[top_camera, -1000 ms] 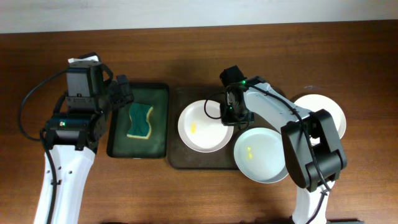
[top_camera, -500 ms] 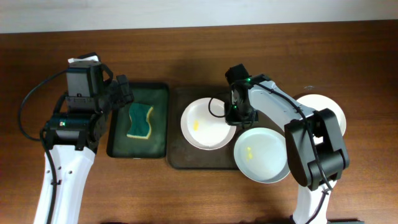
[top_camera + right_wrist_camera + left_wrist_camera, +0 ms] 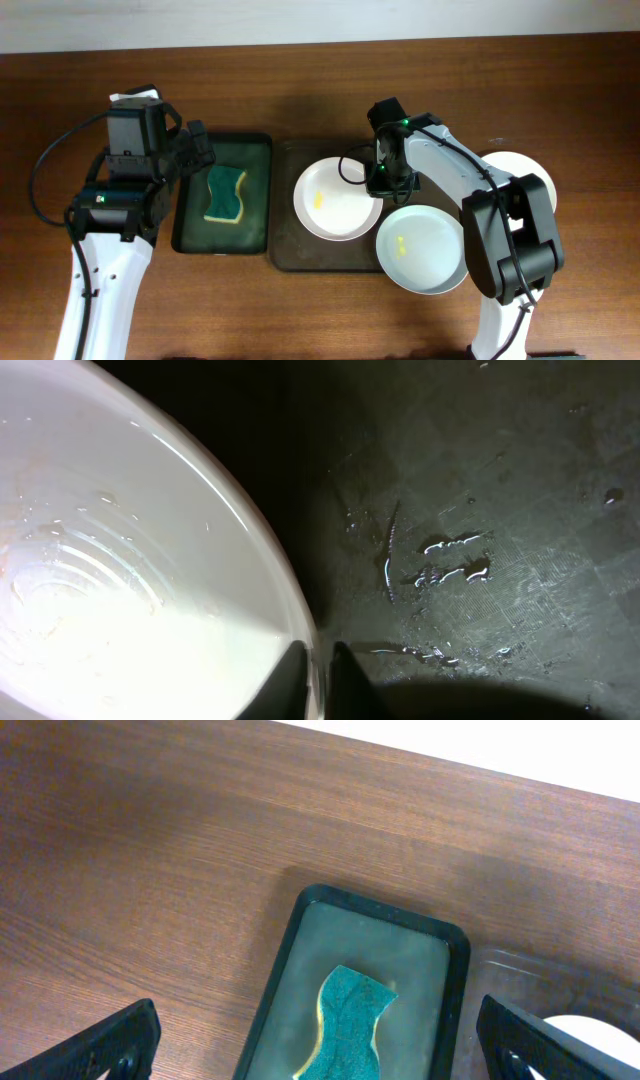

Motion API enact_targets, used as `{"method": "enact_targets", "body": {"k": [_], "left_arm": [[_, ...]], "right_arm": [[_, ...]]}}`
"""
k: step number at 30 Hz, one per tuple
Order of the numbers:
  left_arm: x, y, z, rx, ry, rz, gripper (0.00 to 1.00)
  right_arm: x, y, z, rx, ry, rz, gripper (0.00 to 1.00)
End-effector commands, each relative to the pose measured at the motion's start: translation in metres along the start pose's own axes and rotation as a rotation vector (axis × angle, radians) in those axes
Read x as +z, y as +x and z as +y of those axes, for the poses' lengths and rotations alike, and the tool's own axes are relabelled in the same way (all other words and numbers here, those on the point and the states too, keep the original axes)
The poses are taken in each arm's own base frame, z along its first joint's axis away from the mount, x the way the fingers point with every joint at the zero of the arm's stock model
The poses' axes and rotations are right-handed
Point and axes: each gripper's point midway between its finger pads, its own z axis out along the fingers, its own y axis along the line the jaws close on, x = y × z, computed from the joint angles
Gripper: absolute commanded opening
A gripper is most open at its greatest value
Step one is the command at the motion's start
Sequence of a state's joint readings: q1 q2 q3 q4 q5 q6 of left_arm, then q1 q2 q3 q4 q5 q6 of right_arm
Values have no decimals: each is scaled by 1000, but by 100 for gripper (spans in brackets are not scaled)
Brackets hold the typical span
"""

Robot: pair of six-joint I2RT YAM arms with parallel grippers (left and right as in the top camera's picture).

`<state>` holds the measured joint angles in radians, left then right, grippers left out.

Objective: Clean dirty plates on tray and stack at the side
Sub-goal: 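Grip the rim of the white plate with the right gripper, then lower the left gripper onto the green sponge and grasp it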

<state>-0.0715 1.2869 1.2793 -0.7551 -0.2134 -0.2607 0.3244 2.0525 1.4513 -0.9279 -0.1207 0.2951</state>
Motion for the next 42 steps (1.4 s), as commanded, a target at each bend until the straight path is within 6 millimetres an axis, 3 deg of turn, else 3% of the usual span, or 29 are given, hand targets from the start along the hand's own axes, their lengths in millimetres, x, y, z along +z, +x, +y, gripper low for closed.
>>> {"method": "enact_targets", "body": {"k": [1,9,28,34,35,36,38,41,42], "left_arm": [[1,0,-2,10,9,2,100],[1,0,-2,10,9,2,99],[1,1,-3,10,12,4,99],[-7,55,-19,36,133,239,100],[-6,61,-21,40,142,263,86],[-4,68,-24,61,149,295,80],[9,89,-30,107,143,392,82],[45,122,-40,212,140,539,99],[57,133,-40,216,128,585,100]], "right_arm": [[2,-2,3,4,-25,9,13],[8,-2,2,3,-27,-1,7],[13,-1,6,0,-55,-5,4],[13,-1,6,0,-55,-5,4],[13,-1,6,-1,-55,-5,4],[13,-1,6,-1,-55,-5,4],[13,-1,6,-1,-55,-5,4],[13,-1,6,-1,-55,-5,4],[13,-1,6,0,-55,-5,4]]}}
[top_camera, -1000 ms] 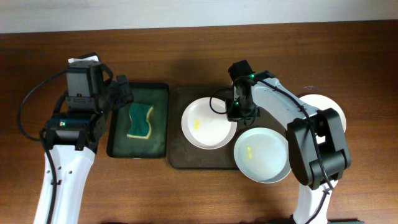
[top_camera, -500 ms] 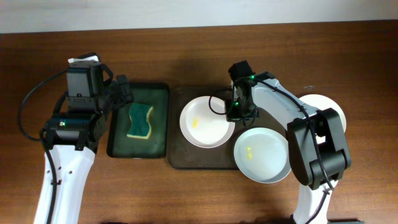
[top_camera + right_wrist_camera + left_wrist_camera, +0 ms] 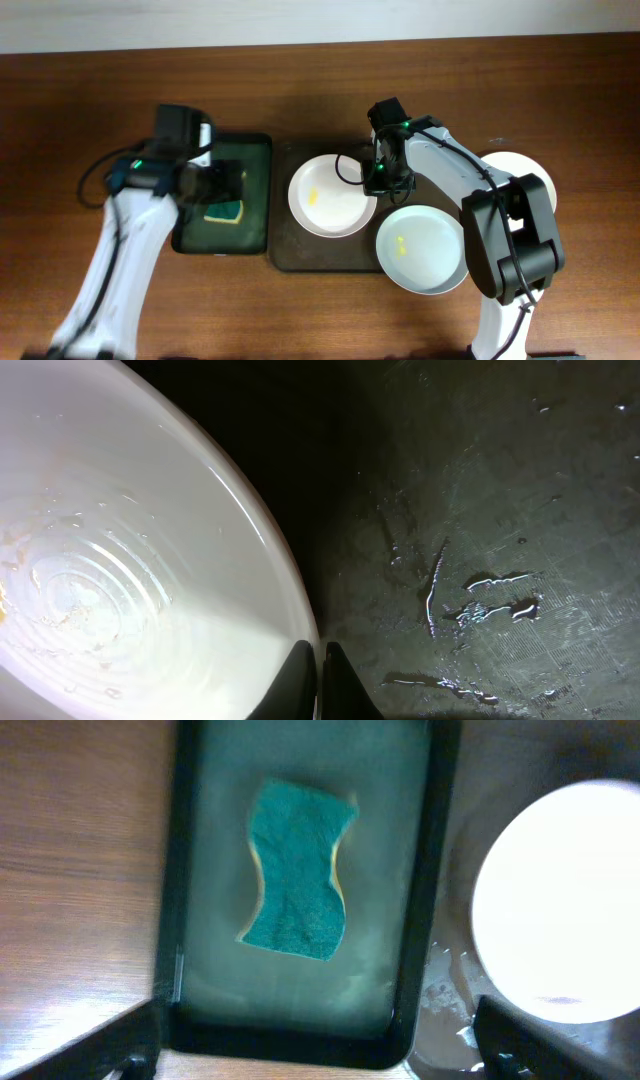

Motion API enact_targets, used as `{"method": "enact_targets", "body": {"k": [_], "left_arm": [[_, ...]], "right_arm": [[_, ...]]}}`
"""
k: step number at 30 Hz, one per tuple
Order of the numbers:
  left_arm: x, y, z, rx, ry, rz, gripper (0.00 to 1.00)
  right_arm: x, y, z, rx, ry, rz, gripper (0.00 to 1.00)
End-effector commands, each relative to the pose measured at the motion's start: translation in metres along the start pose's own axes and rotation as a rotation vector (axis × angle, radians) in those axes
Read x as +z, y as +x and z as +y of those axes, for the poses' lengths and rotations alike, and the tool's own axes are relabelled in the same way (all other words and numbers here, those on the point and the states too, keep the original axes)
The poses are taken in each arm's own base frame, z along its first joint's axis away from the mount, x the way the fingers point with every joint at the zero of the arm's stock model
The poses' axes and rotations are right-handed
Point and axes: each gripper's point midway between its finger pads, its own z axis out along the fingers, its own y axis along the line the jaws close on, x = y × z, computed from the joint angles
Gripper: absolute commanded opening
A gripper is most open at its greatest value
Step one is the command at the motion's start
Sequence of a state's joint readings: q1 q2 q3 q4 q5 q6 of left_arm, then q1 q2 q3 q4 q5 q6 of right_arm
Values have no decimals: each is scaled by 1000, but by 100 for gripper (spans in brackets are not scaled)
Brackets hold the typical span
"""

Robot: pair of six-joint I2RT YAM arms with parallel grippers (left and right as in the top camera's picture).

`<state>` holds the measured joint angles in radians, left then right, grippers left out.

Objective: Clean dirty plates on tray and stack at the side
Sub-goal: 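Lower the left gripper onto the green sponge and grasp it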

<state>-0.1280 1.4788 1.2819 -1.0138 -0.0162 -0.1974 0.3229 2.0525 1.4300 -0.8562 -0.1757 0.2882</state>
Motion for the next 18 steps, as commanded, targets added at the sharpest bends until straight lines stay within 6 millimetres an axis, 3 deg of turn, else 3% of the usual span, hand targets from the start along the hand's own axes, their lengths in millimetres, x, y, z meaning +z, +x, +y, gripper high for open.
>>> {"method": "enact_targets", "body": {"k": [1,8,15,18], "left_arm": [[41,13,-4,51,0,132,98],[105,7,4,58,-74,182,85],[137,14,11,62,-115,231,72],[147,9,12,62,-125,211,75]], "right_arm": [[9,7,-6,13,12,27,4],[9,7,-6,13,12,28,4],[9,7,-6,13,12,27,4],[9,6,-6,13,12,27,4]]}}
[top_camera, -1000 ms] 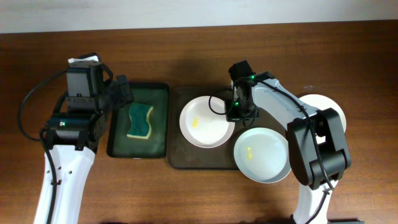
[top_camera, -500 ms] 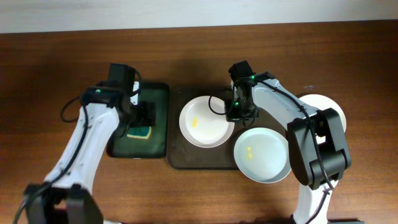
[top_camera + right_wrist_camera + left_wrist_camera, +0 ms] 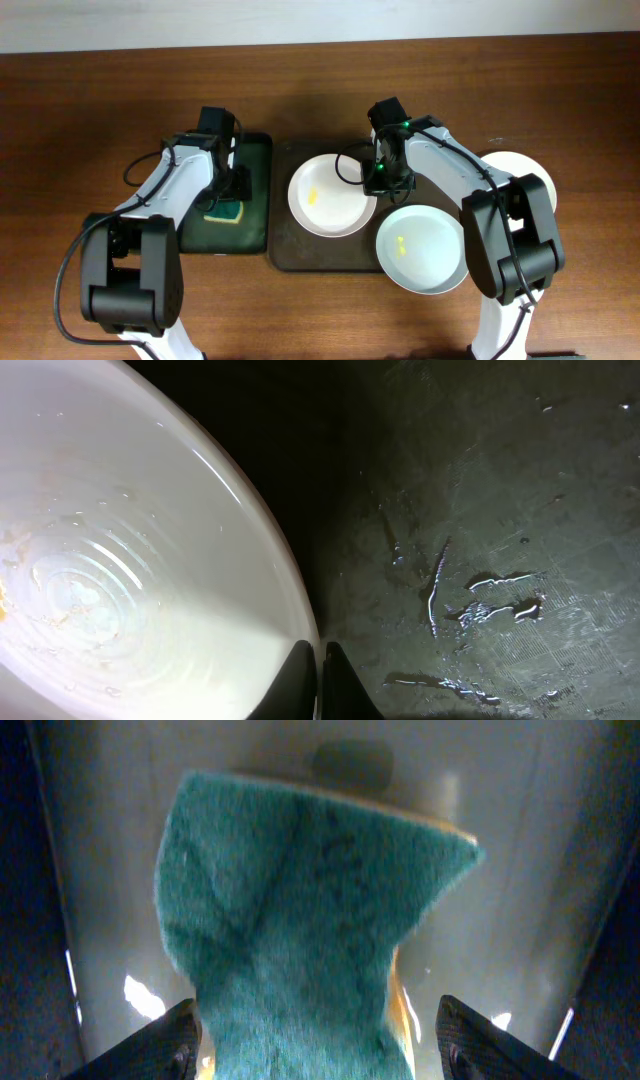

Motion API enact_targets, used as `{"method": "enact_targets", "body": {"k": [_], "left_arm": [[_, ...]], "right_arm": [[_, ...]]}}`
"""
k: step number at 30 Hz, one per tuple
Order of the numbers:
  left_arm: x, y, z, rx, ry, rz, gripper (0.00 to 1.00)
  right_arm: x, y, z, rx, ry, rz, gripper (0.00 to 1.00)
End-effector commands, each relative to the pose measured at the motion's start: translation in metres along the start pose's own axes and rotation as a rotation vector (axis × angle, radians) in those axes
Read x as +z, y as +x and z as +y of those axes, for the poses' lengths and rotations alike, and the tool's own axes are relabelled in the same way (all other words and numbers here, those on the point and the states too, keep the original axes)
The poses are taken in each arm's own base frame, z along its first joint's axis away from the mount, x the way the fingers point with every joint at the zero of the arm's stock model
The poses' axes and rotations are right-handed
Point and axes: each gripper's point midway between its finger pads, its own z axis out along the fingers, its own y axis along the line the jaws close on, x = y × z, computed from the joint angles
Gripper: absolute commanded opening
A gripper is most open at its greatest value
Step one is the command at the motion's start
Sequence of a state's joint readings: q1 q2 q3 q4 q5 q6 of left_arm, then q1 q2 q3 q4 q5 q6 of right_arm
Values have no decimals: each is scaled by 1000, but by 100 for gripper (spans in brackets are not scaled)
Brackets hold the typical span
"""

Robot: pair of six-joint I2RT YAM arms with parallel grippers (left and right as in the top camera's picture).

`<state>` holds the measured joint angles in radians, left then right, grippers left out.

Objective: Clean dirty plates on tray and stack at the side
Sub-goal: 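Lower the left gripper onto the green sponge and grasp it, then lift the sponge with the left gripper and move it to the held plate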

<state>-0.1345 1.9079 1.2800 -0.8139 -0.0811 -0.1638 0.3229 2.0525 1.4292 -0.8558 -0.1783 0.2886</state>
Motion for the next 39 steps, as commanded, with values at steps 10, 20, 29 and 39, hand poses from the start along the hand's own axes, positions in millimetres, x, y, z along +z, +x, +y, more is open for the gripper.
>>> {"method": "enact_targets", "body": {"k": [10,20,29,39], "left_arm": [[14,-4,6,12,-50,20,54],[7,-8,5,11,-43,23,54],[-19,-17,2,-23,46,14,0],[-159,-55,14,-67,107,-415,0]], "right_arm": [[8,6,-6,12,14,26,4],[8,6,-6,12,14,26,4],[8,6,-6,12,15,26,4],[8,6,-6,12,15,26,4]]}}
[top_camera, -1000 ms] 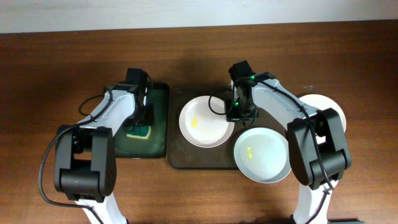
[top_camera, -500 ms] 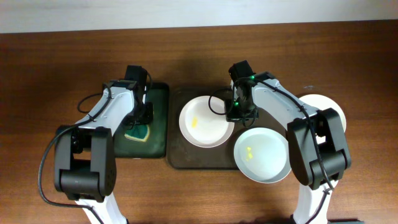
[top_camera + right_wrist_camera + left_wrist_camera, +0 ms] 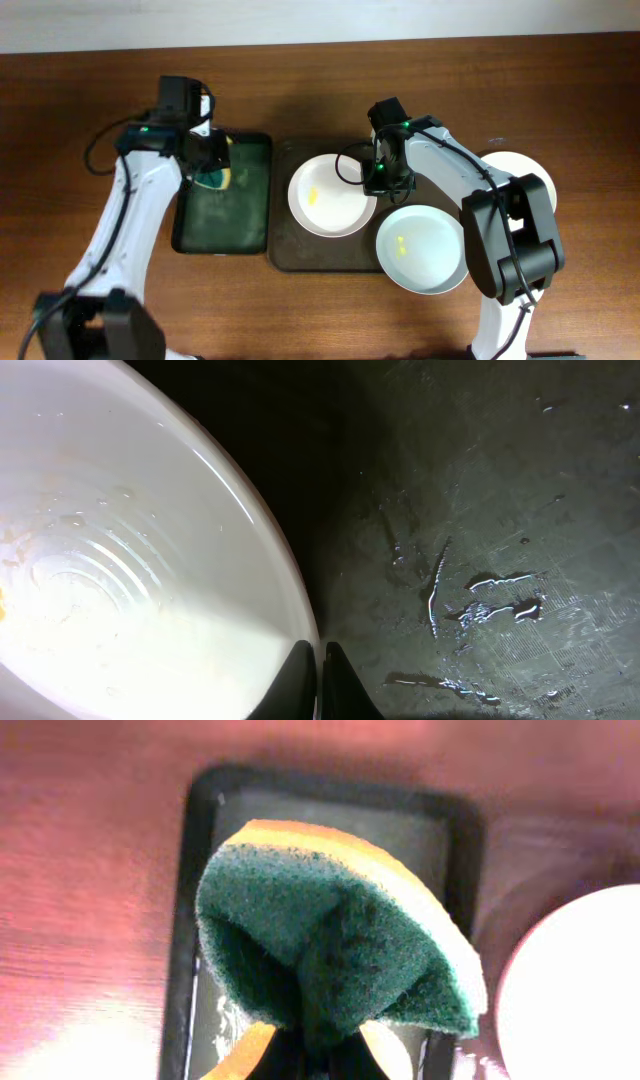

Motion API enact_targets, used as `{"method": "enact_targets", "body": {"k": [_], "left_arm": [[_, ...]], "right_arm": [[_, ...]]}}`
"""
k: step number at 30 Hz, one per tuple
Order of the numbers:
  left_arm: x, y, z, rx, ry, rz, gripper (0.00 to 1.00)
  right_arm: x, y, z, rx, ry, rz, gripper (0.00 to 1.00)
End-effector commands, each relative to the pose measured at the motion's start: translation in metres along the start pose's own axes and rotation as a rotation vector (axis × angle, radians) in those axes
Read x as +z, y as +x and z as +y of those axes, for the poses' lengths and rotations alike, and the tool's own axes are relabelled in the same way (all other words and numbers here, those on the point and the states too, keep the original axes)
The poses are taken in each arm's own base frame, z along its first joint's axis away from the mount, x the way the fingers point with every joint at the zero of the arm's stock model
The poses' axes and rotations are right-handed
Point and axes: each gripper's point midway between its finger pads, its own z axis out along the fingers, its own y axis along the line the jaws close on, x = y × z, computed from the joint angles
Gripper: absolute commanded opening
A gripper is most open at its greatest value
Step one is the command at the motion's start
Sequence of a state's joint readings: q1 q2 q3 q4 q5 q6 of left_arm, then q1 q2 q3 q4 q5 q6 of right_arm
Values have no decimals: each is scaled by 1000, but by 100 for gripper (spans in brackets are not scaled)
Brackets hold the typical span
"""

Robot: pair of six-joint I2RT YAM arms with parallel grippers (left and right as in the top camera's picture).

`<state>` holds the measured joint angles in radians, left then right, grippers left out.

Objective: Clean dirty plates on tray and stack at the side
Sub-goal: 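Lift the sponge with the left gripper and move it to the held plate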

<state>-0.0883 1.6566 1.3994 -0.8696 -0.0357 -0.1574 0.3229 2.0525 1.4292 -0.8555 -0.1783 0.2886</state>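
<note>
My left gripper (image 3: 212, 166) is shut on the green-and-yellow sponge (image 3: 330, 935), holding it folded above the small black tray (image 3: 222, 214). My right gripper (image 3: 322, 670) is shut on the rim of a white plate (image 3: 330, 197) with a yellow smear. That plate lies on the brown tray (image 3: 300, 255). A second smeared white plate (image 3: 420, 248) sits at the brown tray's right front corner. Another white plate (image 3: 520, 165) lies on the table at the far right.
The wet brown tray floor (image 3: 480, 510) shows water streaks beside the pinched rim. The wooden table (image 3: 300, 80) surrounds both trays. My right arm (image 3: 470, 180) stretches across the right side over the far-right plate.
My left gripper was open, low over the sponge lying in the black tray. Now it is shut on the sponge and holds it lifted over the tray's back part. The right gripper has not moved.
My left gripper stood open left of the black tray while the right pinched the plate's rim. Then the left hung over the sponge, then sat low around it. Now it holds the sponge up. The right gripper kept its grip on the plate throughout.
</note>
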Motion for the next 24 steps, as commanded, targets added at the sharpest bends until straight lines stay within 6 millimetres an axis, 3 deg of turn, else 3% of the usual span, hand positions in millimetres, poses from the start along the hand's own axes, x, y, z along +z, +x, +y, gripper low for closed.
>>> {"method": "enact_targets", "body": {"k": [1,4,15,16,18,20,22,24], "left_arm": [[-43,-23,-3,-11,32,-140,0],[-57,-33,5,-19,-10,-207,0],[-53,-33,4,-22,-6,-209,0],[-53,-33,4,-22,-6,-209,0],[-53,-32,4,-22,-6,-209,0],[-53,-32,4,-22,-6,-208,0],[-53,-32,1,-20,13,-205,0],[-53,-31,-1,-19,24,-203,0]], "right_arm": [[8,6,-6,13,15,26,4],[8,6,-6,13,15,26,4],[8,6,-6,13,15,27,5],[8,6,-6,13,15,27,9],[8,6,-6,13,15,27,30],[8,6,-6,13,15,27,34],[8,6,-6,13,15,27,14],[8,6,-6,13,15,27,4]]}}
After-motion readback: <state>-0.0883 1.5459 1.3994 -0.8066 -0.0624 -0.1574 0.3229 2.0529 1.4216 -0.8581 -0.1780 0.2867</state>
